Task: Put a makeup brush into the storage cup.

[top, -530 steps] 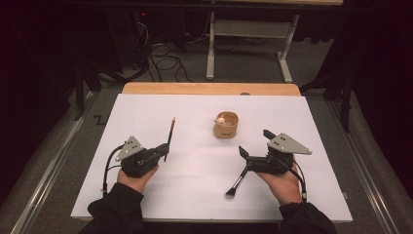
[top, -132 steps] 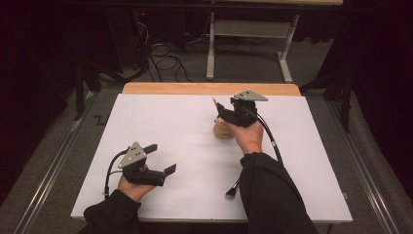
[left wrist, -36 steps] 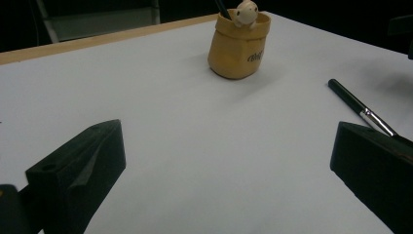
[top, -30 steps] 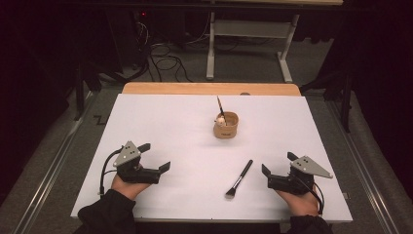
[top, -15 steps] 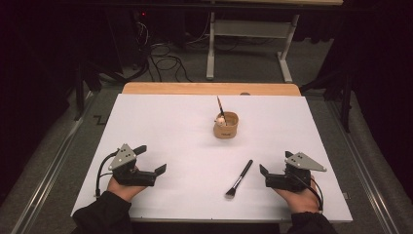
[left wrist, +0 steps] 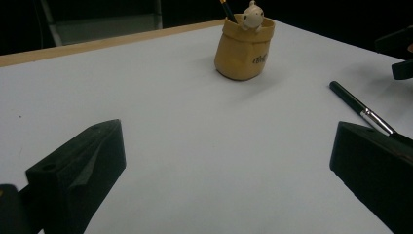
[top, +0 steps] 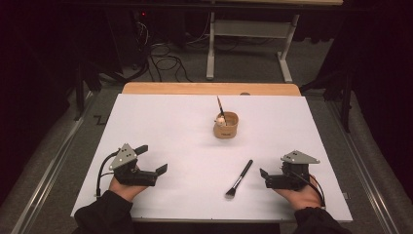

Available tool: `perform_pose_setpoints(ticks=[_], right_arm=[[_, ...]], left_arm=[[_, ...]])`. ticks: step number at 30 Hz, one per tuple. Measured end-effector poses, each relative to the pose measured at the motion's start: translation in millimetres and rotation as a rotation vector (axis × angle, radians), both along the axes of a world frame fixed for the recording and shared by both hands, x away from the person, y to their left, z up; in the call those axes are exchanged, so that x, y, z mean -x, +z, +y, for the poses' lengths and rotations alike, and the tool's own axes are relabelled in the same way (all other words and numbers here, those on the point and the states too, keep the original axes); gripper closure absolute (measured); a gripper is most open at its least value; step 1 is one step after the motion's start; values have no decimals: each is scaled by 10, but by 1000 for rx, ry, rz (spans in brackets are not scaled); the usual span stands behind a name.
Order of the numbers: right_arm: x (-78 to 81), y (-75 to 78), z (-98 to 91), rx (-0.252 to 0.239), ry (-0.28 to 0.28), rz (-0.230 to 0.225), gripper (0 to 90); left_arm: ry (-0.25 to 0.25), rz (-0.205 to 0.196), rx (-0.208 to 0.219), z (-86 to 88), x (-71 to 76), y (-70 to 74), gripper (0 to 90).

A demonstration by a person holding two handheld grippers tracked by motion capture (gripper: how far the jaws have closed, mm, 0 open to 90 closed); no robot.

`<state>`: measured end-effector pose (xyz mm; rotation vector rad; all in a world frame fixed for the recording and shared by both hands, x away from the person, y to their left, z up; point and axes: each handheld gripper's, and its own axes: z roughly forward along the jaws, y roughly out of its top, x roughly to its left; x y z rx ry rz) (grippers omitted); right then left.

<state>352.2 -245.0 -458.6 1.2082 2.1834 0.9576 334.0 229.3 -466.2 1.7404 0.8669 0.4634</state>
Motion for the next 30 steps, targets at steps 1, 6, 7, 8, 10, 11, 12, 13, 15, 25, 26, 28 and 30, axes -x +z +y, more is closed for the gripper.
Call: perform_pose_setpoints(ticks=[1, 6, 7, 8, 10, 11, 12, 13, 15, 25, 26, 28, 30], right_arm=[[-4, 3, 0, 1, 1, 13, 6], [-33, 33, 14, 43, 26, 78, 5], [-42, 39, 17, 54, 33, 88, 5], [-52, 46, 21, 64, 41, 99, 5], [-71, 59, 28, 72, 57, 121, 5], [-83, 68, 28, 75, 63, 131, 6], [-93, 73, 30, 81, 69, 142, 5], [-98, 77, 38, 88, 72, 151, 5], [-107, 82, 51, 110, 88, 170, 5], [-118, 93, 159, 208, 186, 252, 6], [-123, 95, 174, 223, 204, 250, 6], [-127, 105, 211, 237, 219, 263, 6], [-139, 115, 247, 263, 238, 270, 7]], left_arm=[[-2, 0, -1, -7, 2, 0, 5], [-12, 1, -3, -17, 8, -2, 5], [-11, 1, -1, -14, 7, -2, 5], [-10, 1, 0, -9, 7, -2, 5], [-8, 3, 2, -4, 6, -1, 5], [-9, 4, 3, -4, 6, -1, 5], [-9, 4, 3, -6, 7, 0, 5], [-11, 4, 3, -8, 7, 0, 5], [-14, 6, 1, -12, 8, -1, 5], [-14, 9, 3, -5, 16, -1, 5], [-15, 9, 3, -5, 16, -1, 5], [-17, 9, 3, -6, 17, 0, 5], [-18, 9, 2, -8, 17, 0, 5]])
